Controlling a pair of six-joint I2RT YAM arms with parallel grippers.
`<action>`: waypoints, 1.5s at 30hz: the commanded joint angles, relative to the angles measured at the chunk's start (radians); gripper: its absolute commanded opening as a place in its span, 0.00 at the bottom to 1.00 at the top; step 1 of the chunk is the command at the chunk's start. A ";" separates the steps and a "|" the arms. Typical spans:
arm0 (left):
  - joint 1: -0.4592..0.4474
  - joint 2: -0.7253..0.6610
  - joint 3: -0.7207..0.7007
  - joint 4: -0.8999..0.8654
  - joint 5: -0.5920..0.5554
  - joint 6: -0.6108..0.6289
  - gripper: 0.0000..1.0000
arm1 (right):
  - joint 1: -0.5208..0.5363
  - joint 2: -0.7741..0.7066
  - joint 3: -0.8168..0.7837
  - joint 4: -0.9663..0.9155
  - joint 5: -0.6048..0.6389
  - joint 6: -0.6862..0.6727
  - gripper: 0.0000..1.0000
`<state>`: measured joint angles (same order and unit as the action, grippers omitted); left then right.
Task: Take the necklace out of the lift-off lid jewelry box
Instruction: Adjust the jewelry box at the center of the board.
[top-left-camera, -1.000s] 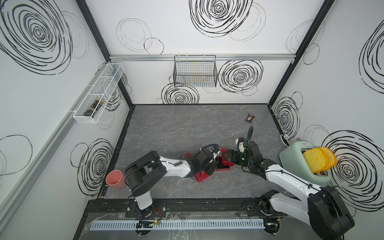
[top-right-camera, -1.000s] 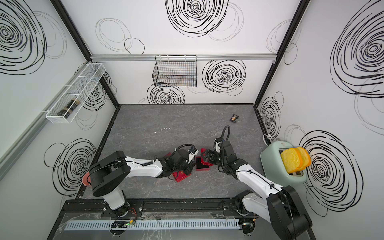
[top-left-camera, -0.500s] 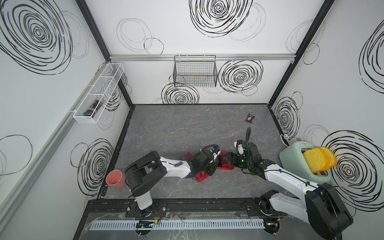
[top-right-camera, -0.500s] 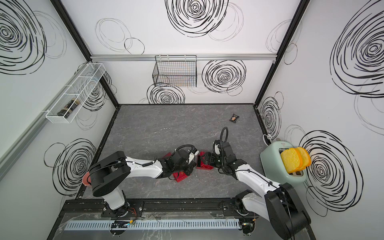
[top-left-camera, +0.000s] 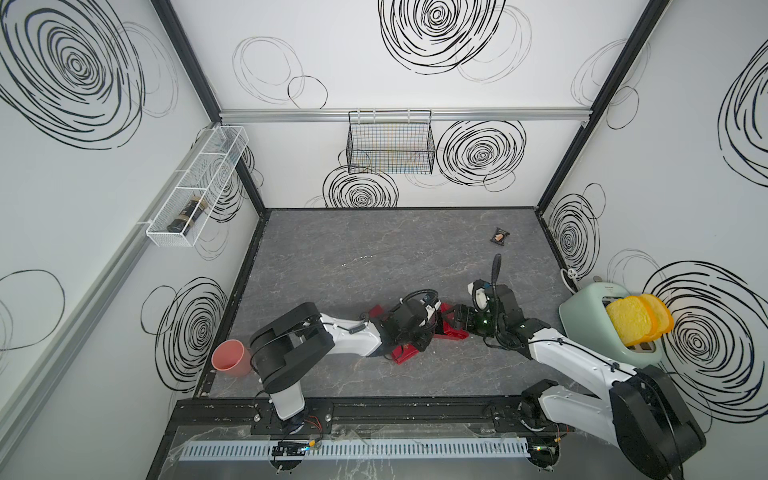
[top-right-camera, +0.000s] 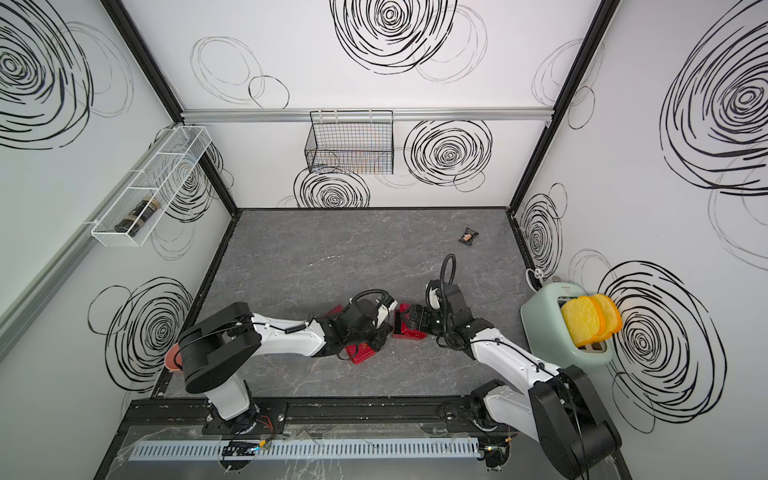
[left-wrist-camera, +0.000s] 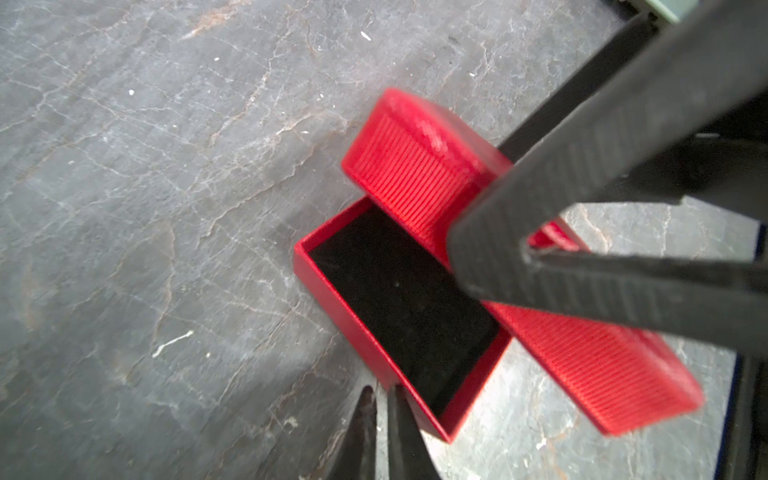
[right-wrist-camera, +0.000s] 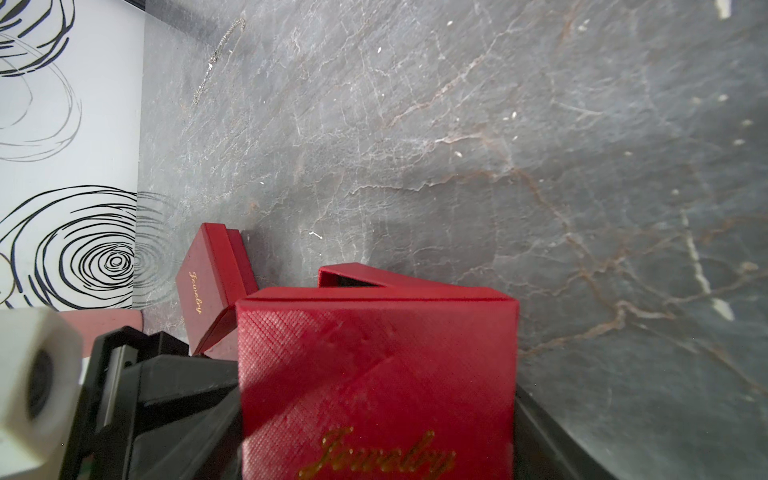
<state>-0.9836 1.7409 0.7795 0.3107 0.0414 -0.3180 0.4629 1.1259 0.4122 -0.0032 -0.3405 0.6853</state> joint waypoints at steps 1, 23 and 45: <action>-0.020 0.011 0.003 0.093 0.029 -0.019 0.12 | 0.022 0.012 -0.001 0.030 -0.052 0.031 0.81; -0.028 -0.001 -0.024 0.146 0.021 -0.061 0.09 | 0.137 0.070 0.065 -0.072 0.108 0.015 0.81; -0.027 -0.004 -0.036 0.146 0.010 -0.063 0.08 | 0.055 -0.111 0.005 -0.103 0.112 -0.010 0.81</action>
<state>-1.0061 1.7409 0.7456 0.4103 0.0448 -0.3706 0.5240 1.0317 0.4416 -0.1249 -0.2119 0.6868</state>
